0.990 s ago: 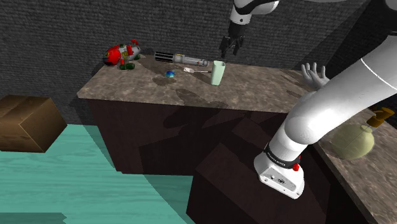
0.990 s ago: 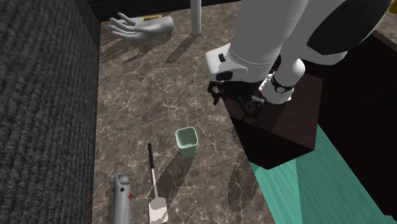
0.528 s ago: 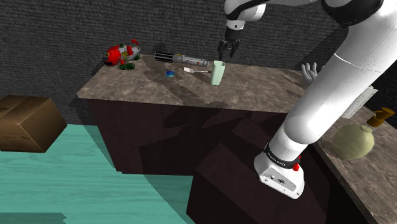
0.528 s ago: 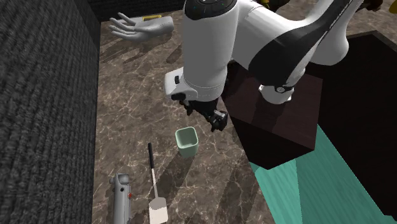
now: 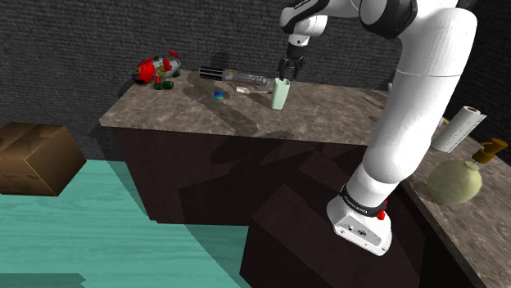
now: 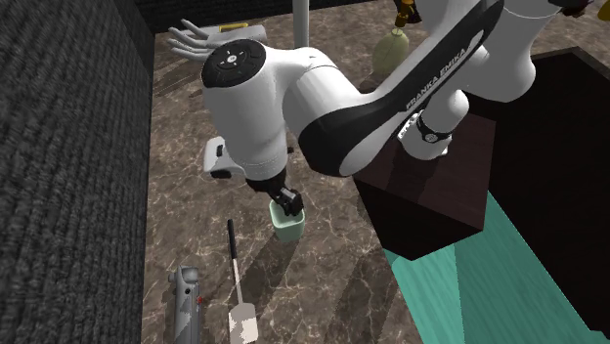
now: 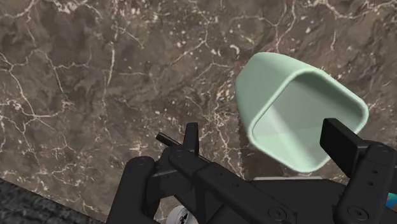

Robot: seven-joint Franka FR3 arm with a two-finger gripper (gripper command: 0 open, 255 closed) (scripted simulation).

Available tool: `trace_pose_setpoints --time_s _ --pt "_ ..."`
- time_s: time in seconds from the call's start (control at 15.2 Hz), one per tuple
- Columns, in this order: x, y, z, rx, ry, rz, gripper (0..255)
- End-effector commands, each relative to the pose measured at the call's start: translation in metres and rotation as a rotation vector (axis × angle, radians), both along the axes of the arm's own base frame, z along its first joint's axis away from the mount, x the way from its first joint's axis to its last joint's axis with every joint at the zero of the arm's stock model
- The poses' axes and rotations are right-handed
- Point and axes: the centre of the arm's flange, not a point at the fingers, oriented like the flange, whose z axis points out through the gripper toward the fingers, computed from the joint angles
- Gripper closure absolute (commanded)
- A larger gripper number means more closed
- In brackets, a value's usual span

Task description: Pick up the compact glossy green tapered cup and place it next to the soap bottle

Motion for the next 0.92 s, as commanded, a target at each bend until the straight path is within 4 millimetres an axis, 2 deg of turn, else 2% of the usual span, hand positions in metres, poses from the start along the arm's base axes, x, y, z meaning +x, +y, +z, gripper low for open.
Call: trace_pose_setpoints --time_s 0.0,0.33,0.86 --pt "0.003 -0.002 -0.010 0.001 0.000 0.000 0" --pt "0.003 -0.002 -0.039 0.001 0.000 0.000 0" --pt "0.003 -0.002 -0.039 0.001 0.000 0.000 0"
